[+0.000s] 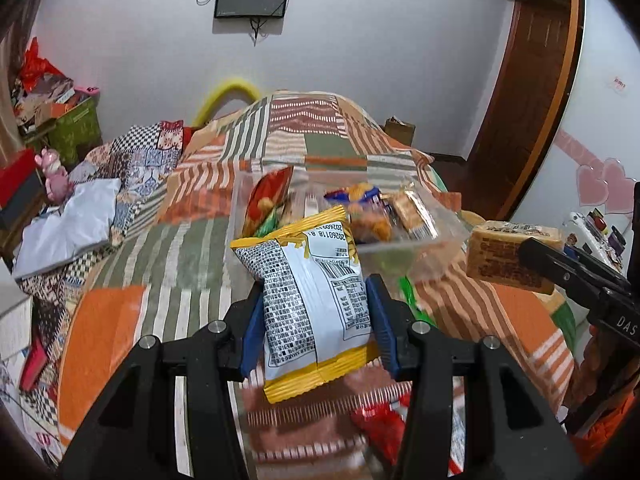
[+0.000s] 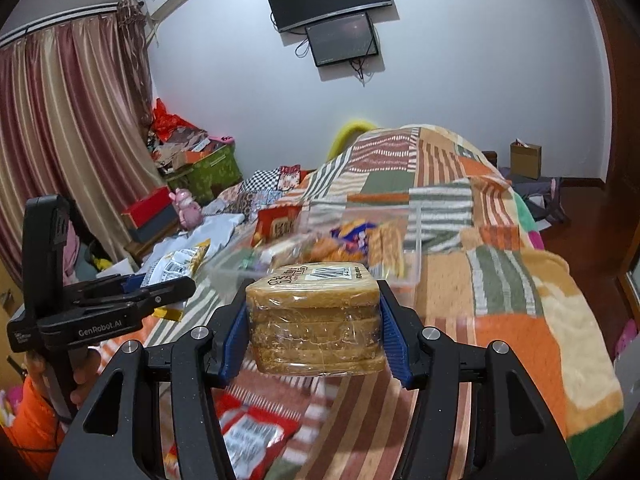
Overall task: Organize snacks
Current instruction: 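Place bread loaf in the box with right tool while left drops chip bag in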
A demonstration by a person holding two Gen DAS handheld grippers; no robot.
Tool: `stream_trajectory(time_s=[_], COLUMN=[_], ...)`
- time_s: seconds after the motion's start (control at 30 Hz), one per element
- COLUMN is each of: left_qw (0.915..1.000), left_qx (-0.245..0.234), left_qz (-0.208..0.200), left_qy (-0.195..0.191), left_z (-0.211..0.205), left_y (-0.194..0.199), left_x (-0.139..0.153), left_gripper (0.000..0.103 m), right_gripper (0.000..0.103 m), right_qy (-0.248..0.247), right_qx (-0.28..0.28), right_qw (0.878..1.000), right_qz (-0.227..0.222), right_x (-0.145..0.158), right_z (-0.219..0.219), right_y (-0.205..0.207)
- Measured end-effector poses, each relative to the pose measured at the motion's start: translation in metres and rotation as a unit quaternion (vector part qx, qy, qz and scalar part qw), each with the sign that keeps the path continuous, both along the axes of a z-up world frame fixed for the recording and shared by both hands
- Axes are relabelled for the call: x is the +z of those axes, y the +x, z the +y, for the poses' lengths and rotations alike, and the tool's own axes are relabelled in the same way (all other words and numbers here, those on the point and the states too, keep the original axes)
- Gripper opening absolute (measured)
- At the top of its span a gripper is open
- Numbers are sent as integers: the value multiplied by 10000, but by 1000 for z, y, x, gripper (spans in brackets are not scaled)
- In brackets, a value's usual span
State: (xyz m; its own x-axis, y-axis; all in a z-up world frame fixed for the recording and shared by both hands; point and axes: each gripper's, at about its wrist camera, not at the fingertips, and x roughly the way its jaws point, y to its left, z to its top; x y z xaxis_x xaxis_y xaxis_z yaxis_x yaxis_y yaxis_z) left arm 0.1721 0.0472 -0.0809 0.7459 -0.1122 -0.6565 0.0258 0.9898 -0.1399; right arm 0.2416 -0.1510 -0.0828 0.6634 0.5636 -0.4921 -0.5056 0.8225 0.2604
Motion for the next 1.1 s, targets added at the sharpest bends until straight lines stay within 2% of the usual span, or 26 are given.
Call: stream_trajectory(time_s=[0.33, 0.6, 0.9, 1.1], left_qw=[9996, 9987, 9982, 9982], left_qx=[136, 256, 283, 131], left_qz=[149, 347, 424, 504], left_qy=[217, 271, 300, 284], left_z=[10, 21, 24, 23], left_y=[65, 105, 119, 118], left_x=[-14, -30, -43, -47], left_gripper=[47, 47, 47, 47], right_gripper=[54, 54, 54, 54], right_qy=[0, -255, -588, -833], right_qx=[-121, -122, -163, -187], right_qw=[9999, 9996, 9980, 9960], right_qz=[43, -19, 161, 268], right_x=[0, 1, -22, -31], right_z=[13, 36, 60, 63], right_y=[45, 80, 110, 112])
